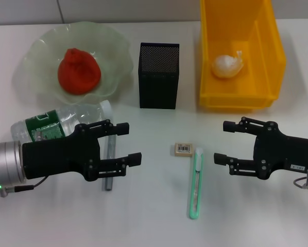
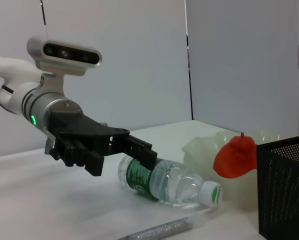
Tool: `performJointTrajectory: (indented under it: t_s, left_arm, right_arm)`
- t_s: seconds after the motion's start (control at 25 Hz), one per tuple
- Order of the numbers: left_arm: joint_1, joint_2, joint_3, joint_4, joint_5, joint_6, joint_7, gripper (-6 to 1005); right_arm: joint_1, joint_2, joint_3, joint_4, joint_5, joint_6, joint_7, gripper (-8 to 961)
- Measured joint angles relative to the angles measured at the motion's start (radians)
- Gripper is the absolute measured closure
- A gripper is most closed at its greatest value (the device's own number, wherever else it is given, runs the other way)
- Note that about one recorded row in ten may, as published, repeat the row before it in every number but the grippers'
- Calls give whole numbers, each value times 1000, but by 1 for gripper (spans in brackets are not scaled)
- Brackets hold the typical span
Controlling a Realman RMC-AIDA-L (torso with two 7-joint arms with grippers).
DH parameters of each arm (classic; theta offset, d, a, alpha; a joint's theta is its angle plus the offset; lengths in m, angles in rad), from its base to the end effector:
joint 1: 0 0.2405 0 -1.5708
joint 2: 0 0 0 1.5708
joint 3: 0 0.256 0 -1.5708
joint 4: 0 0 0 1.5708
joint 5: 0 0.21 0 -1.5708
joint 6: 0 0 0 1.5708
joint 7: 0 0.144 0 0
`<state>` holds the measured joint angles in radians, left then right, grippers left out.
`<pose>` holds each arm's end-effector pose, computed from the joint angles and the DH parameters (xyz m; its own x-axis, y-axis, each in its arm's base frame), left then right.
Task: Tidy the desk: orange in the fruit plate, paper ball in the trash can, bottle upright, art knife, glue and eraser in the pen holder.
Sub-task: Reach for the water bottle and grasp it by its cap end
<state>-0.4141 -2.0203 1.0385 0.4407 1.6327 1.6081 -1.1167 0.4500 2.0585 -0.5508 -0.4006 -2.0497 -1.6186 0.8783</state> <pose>-0.2768 0.2758 -0.0280 0.7547 0.2785 0.5940 0.3708 -0.9280 -0.0361 0.2999 0.2762 -0.0246 0.8253 -0.1399 -0.5471 -0.3056 -0.9254 -0.2243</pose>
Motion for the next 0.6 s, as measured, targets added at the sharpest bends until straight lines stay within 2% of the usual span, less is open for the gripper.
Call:
performJointTrajectory:
  t_s: [0.2,0.36,0.48,0.6]
  left_arm:
    - [-1,-1,-2,7,-5,4,-3,201]
    - [-12,-4,-15,75,-4,12,-80,201]
    - [-31,10,-15,170,22,-6,-206,201]
    - [-55,41,-19,257,79,-18,-333,201]
  right_arm:
    - [0,0,0,1,-1,5,2,164]
    - [-3,1,0,2,-2,5,7,164]
    - [-4,2,0,2,-2,4,8,163]
    - [-6,2,0,2,-3,-2,10,163]
